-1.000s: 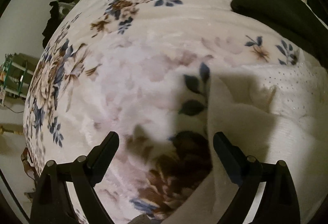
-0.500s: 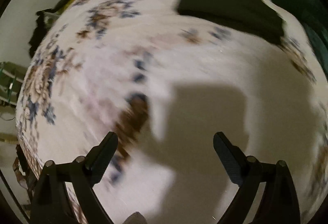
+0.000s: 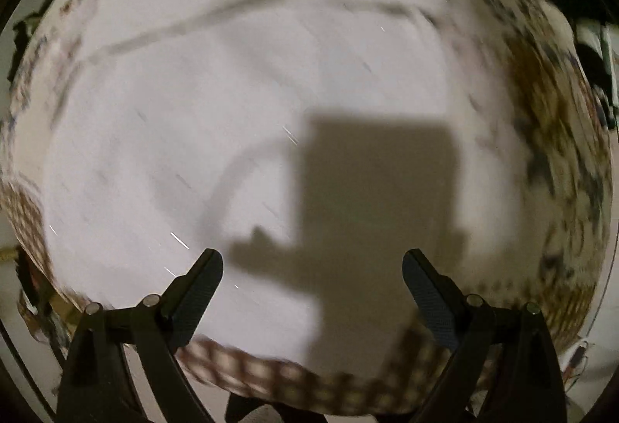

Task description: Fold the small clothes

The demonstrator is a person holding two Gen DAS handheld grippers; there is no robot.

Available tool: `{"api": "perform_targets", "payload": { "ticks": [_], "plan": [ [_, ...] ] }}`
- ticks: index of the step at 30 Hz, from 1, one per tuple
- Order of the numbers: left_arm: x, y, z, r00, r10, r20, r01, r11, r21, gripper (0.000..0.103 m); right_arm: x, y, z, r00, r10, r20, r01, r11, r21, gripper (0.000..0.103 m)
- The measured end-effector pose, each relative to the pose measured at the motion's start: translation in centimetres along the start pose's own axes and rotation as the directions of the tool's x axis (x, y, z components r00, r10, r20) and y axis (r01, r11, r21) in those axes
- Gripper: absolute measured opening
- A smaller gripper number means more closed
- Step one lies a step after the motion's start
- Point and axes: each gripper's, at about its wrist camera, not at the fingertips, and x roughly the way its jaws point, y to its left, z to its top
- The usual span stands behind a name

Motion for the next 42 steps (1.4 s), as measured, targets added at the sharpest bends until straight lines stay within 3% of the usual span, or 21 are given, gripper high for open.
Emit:
{"api": "perform_targets", "payload": {
  "ticks": [5,11,13,14,15,17,24,28,31,35,38,42],
  "plan": [
    [3.1,-4.0,-2.4,0.999,0.027,-0.028,-0.027,1.000,0.012,0.095,3.6,-2.2,6.1,0.998,0.057,-0.021,-0.056,0.998,0.030,0.043],
    [6.3,-7.2,-2.3,0.987,0.164,-0.003,-0.163,0.983,0.085,0.094,9.1,-3.4,10.6,0.987,0.139,-0.079,-0.130,0.985,0.111,0.045],
    [5.6,-7.2,-2.0,0.988,0.146,0.045,-0.149,0.986,0.072,0.071,9.9,-2.9,10.9,0.982,0.172,-0.075,-0.163,0.980,0.118,0.045],
    [5.0,-7.4,-1.9,0.987,0.147,0.073,-0.152,0.985,0.076,0.040,9.8,-2.2,11.0,0.985,0.163,-0.064,-0.157,0.983,0.093,0.034],
    [4.6,-7.5,-1.9,0.985,0.153,0.086,-0.160,0.984,0.083,0.013,9.7,-1.6,11.0,0.987,0.146,-0.062,-0.141,0.987,0.074,0.010],
    [2.9,-7.0,-1.7,0.982,0.140,0.128,-0.150,0.986,0.077,0.004,8.9,-0.4,10.8,0.990,0.129,-0.048,-0.126,0.990,0.058,0.010],
    [-5.9,0.1,-1.3,0.977,0.055,0.204,-0.036,0.995,-0.098,0.004,3.9,8.1,10.3,0.993,0.106,-0.045,-0.109,0.992,-0.064,0.009],
    [-10.2,6.4,-1.9,0.973,0.033,0.229,0.023,0.971,-0.238,0.004,1.9,14.8,10.3,0.992,0.115,-0.045,-0.121,0.982,-0.148,0.009],
    [-11.2,10.2,-3.0,0.970,0.037,0.240,0.044,0.946,-0.322,0.004,2.1,20.7,10.5,0.994,0.104,-0.042,-0.111,0.973,-0.201,0.009],
    [-10.1,17.7,-3.8,0.973,0.031,0.227,0.075,0.892,-0.446,0.002,5.7,29.4,10.7,0.997,0.056,-0.052,-0.067,0.965,-0.255,0.009],
    [-7.6,23.3,-4.7,0.976,-0.006,0.217,0.123,0.838,-0.531,0.002,11.5,36.1,10.9,0.999,-0.019,-0.050,0.003,0.953,-0.303,0.009],
    [-4.6,28.5,-5.3,0.977,-0.067,0.204,0.177,0.789,-0.589,0.002,18.7,42.6,11.1,0.994,-0.105,-0.040,0.087,0.941,-0.327,0.009]
  ]
}}
